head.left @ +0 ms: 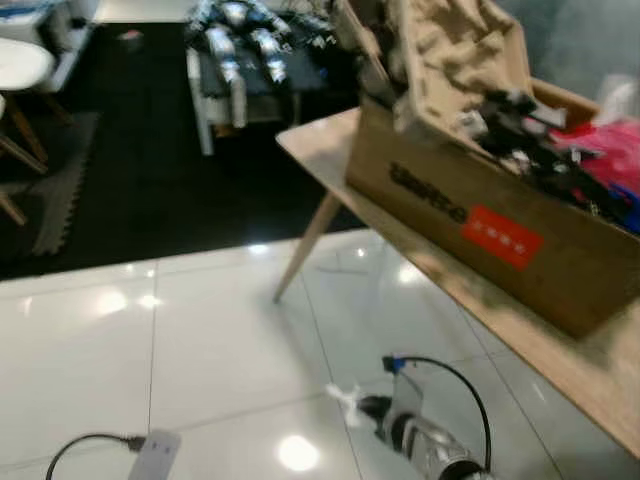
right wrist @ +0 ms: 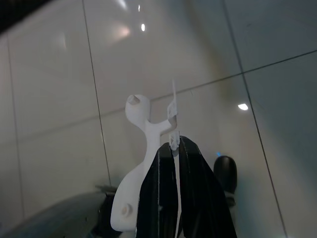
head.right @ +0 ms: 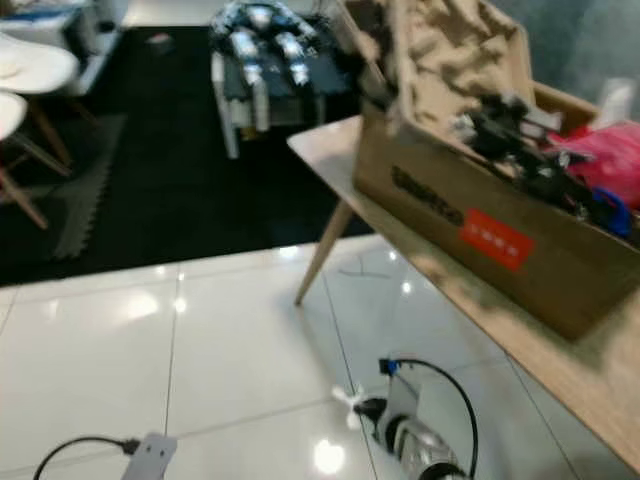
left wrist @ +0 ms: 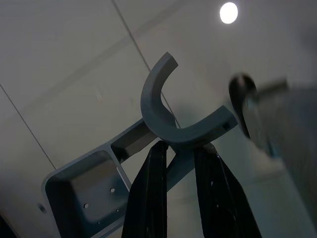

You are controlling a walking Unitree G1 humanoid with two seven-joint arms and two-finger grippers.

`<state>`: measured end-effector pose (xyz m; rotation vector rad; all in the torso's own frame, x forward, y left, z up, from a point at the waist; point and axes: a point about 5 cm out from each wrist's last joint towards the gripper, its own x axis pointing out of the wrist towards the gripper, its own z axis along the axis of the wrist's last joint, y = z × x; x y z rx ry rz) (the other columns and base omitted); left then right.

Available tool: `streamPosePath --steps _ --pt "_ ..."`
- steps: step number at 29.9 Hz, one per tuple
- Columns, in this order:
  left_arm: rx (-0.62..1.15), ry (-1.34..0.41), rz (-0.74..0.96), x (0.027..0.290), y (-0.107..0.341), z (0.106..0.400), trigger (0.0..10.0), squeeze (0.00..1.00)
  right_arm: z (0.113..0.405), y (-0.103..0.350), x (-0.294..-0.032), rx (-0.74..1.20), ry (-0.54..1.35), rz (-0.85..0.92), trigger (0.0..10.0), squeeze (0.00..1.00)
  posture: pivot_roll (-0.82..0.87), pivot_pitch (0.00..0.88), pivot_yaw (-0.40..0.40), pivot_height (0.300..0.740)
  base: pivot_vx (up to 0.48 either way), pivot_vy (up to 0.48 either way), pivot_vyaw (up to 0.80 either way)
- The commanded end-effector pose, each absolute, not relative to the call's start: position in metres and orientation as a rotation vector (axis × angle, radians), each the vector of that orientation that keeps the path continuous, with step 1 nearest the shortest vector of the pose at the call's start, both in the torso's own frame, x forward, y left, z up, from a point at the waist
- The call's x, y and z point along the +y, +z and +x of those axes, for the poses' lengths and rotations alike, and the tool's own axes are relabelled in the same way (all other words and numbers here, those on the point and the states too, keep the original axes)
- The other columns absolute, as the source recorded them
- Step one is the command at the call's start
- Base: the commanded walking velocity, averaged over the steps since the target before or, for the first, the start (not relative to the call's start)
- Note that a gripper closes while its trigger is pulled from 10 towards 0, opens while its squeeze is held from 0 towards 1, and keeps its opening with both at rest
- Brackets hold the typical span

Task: Picking trash to rubbish bin

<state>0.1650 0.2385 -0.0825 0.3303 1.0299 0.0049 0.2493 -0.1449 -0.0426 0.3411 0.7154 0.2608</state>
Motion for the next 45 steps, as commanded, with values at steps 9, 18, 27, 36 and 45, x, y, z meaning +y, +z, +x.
streamPosePath --steps 9,18,27,36,45 --pt "0.764 0.054 0.271 0.240 -0.046 0.226 10.0 0.00 0.274 -0.017 -0.146 0.550 0.376 0.455 10.0 0.00 0.07 0.106 -0.003 0.740 0.000 0.000 -0.80" --pt "0.626 0.093 0.226 0.245 -0.022 0.256 10.0 0.00 0.283 0.000 -0.136 0.451 0.559 0.516 10.0 0.00 0.07 0.106 -0.001 0.740 0.000 0.000 -0.80" --pt "0.562 0.152 0.141 0.255 -0.011 0.264 10.0 0.00 0.287 0.026 -0.119 0.313 0.901 0.578 10.0 0.00 0.07 0.106 0.001 0.740 0.000 0.000 -0.80" --pt "0.279 0.046 -0.274 0.266 0.021 0.280 10.0 0.00 0.295 0.063 -0.115 0.133 1.105 0.569 10.0 0.00 0.06 0.109 -0.007 0.740 0.000 0.000 -0.80" --pt "-0.073 -0.355 -0.450 0.297 0.075 0.273 10.0 0.00 0.302 0.099 -0.124 0.011 1.192 0.506 10.0 0.00 0.07 0.108 -0.024 0.740 0.000 0.000 -0.15"
